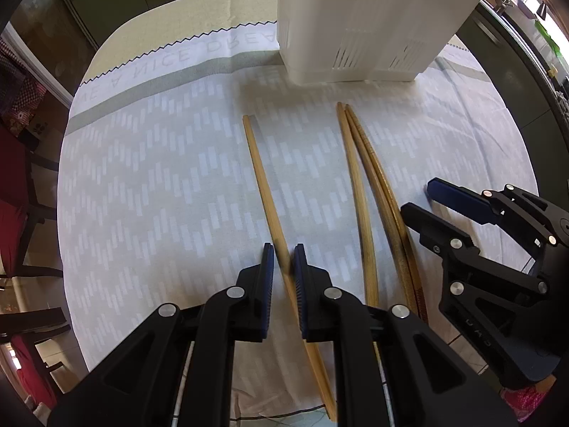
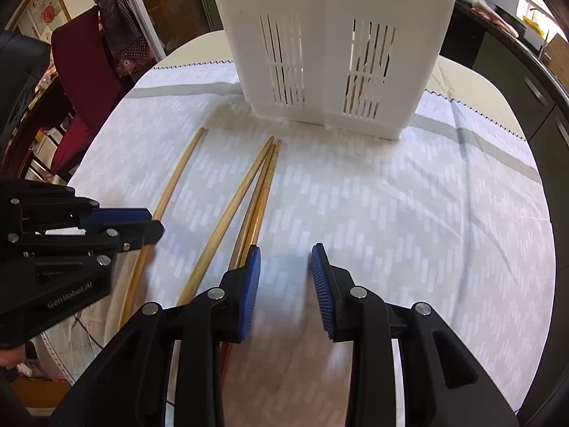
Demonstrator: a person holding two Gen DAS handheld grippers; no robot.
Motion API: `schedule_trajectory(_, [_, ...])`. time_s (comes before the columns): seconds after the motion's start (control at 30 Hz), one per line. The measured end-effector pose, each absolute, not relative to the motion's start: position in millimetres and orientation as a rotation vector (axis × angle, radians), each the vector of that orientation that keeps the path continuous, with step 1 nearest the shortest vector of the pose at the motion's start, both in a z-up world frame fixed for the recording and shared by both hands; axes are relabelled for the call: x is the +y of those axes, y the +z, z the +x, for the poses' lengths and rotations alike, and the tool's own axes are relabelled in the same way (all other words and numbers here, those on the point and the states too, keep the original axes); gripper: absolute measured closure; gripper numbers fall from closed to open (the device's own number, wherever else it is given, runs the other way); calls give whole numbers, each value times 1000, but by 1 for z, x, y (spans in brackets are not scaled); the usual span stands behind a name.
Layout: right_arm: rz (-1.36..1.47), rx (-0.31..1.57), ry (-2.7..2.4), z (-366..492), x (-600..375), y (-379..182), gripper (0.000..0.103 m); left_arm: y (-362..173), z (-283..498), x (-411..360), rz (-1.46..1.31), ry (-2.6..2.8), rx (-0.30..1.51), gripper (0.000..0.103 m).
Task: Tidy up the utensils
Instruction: 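Move both tools down over the remaining chopsticks on the cloth, then grasp a wooden chopstick with the right tool while the left grasps another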
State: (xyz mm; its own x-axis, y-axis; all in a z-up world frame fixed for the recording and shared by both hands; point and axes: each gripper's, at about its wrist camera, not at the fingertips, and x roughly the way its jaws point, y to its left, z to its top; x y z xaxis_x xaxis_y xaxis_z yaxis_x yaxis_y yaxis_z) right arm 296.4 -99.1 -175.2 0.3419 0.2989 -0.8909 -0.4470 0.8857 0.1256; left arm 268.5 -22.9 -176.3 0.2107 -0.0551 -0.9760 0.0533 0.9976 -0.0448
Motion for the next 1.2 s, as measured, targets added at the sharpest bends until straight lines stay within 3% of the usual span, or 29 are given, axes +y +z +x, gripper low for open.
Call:
schedule_trajectory(0.7, [-179, 1113, 469, 299, -95, -171, 72, -174, 268, -25, -9, -83, 1358, 92])
schedule_trajectory(0.8, [-229, 1098, 472, 296, -84, -171, 73, -175, 268, -26, -7, -82, 1358, 92])
schedule_trajectory(0.93, [-278, 1107, 480, 295, -72, -176, 84, -175, 269, -26, -17, -84, 1366, 92])
schedule_trajectory(1.2, [-291, 1125, 475, 303, -90, -177, 85, -175, 276, -22, -34, -83, 1397, 91])
